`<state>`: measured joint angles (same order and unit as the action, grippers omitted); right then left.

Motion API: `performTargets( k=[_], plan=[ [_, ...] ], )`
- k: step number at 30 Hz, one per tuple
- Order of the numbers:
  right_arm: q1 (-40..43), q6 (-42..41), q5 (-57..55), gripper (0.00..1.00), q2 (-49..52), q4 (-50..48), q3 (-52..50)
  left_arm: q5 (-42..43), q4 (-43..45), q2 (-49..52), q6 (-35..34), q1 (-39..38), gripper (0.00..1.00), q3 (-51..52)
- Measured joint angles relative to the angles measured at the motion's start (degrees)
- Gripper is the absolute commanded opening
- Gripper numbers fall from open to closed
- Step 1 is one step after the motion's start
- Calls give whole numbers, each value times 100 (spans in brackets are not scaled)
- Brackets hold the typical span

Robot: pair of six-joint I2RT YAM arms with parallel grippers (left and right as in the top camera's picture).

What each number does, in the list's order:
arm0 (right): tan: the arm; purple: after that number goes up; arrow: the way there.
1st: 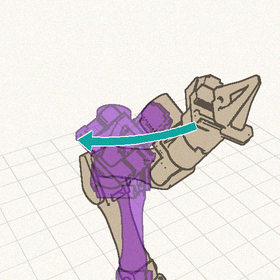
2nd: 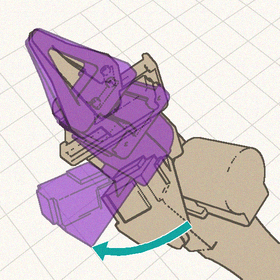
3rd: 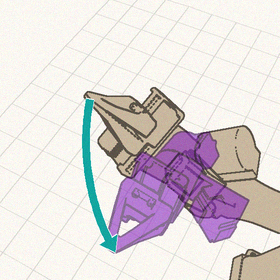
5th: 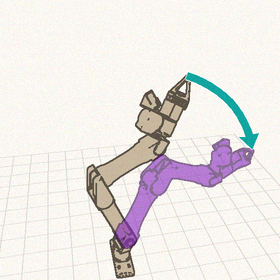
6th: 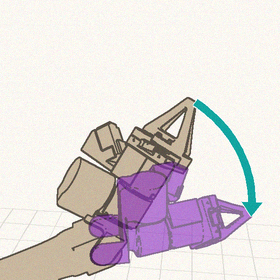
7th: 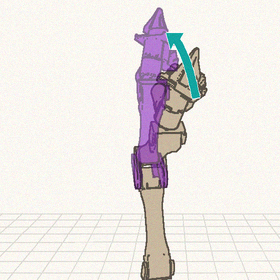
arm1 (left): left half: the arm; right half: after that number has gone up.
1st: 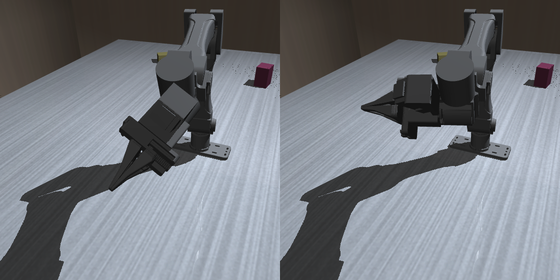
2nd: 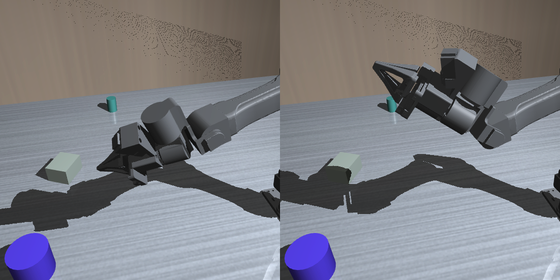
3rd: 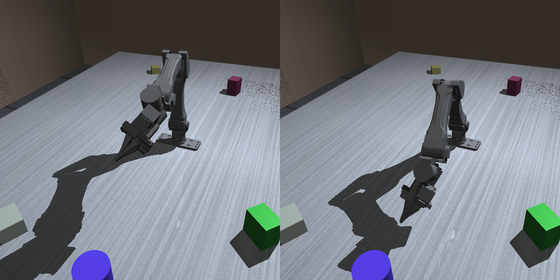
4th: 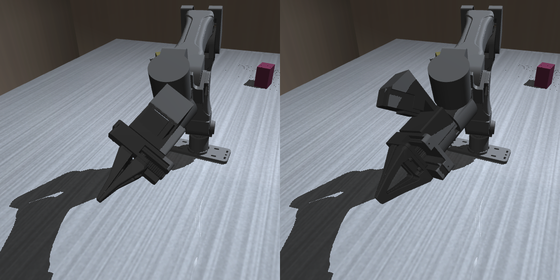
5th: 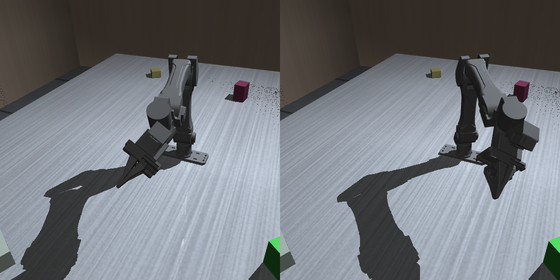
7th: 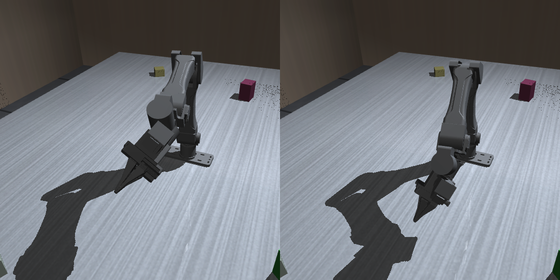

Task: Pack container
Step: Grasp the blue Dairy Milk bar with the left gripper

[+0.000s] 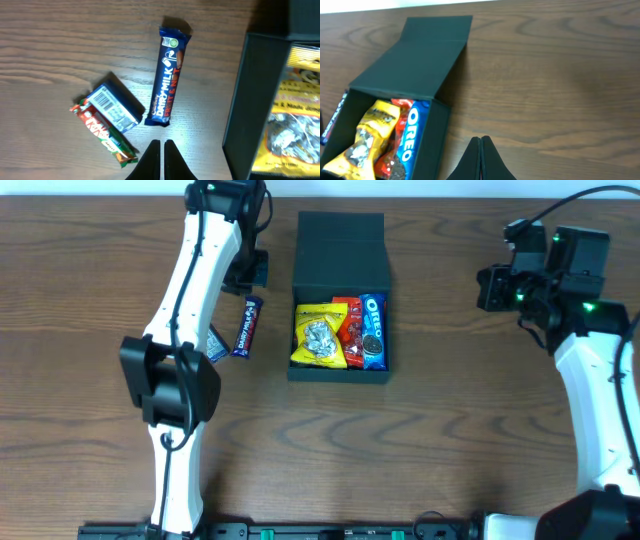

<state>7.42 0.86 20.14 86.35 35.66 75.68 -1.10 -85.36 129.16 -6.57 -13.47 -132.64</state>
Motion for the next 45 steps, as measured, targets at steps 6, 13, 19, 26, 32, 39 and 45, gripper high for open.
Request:
performTargets(
  k=[6,13,19,26,32,39,45],
  plan=[
    [72,4,13,1,-15,-140,0,251,999,-1128,111,153,6,1471],
    [83,2,46,7,-17,-339,0,533,2369,-1399,321,240,31,3320],
    [83,-20,50,12,-17,-306,0,525,2723,-1252,431,208,77,3368],
    [83,-20,48,11,-17,-221,0,789,2730,-638,424,205,64,3368],
    [83,-22,48,10,-17,-208,0,809,2841,-413,448,205,66,3373],
    [83,-20,48,10,-17,-201,0,625,3104,-413,450,205,68,3375],
    [83,-20,48,10,-17,-166,0,586,3418,-413,450,205,67,3526]
  ],
)
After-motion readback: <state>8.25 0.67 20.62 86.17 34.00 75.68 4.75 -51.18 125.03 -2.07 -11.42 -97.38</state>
